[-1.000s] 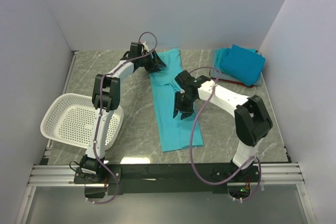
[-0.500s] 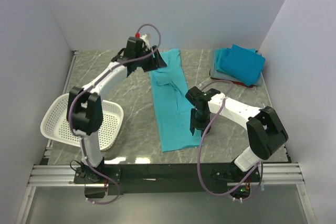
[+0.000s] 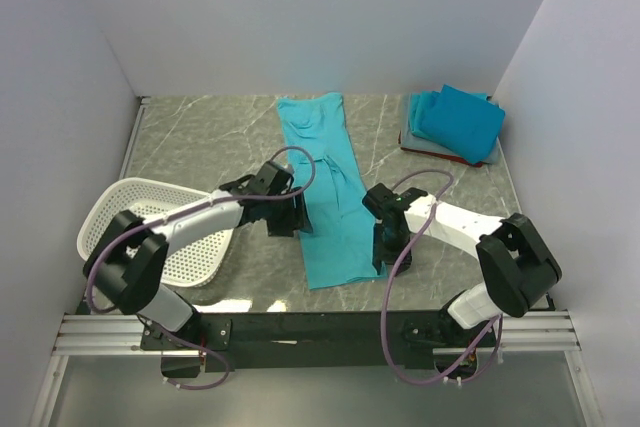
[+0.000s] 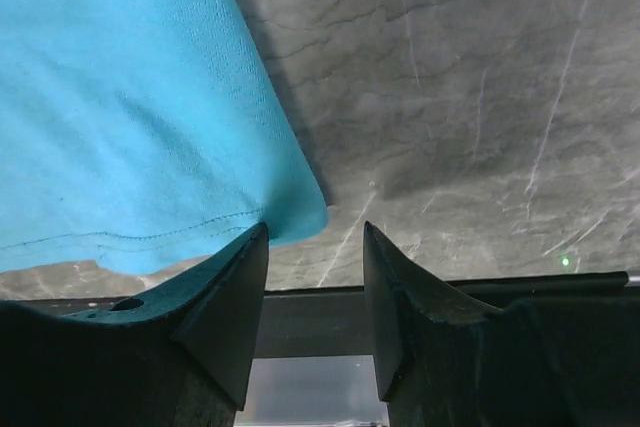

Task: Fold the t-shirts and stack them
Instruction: Fold the tshirt

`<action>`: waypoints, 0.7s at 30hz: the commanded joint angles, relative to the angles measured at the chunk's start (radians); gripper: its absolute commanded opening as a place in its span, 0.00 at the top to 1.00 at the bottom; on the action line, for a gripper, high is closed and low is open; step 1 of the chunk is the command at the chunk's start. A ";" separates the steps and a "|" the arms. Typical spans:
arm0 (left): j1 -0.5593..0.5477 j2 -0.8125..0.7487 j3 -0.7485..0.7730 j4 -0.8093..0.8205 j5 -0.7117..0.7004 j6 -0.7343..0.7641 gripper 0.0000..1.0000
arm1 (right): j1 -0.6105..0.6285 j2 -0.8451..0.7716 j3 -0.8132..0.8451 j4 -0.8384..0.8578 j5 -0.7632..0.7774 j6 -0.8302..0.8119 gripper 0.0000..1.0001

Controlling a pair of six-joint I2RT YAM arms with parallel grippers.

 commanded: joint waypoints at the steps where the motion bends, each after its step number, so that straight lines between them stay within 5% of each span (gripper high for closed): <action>1: -0.026 -0.084 -0.071 0.022 -0.043 -0.107 0.38 | -0.006 -0.033 -0.013 0.076 0.014 -0.018 0.50; 21: -0.337 -0.075 -0.219 0.066 -0.103 -0.486 0.39 | -0.011 -0.036 -0.137 0.165 -0.020 -0.103 0.70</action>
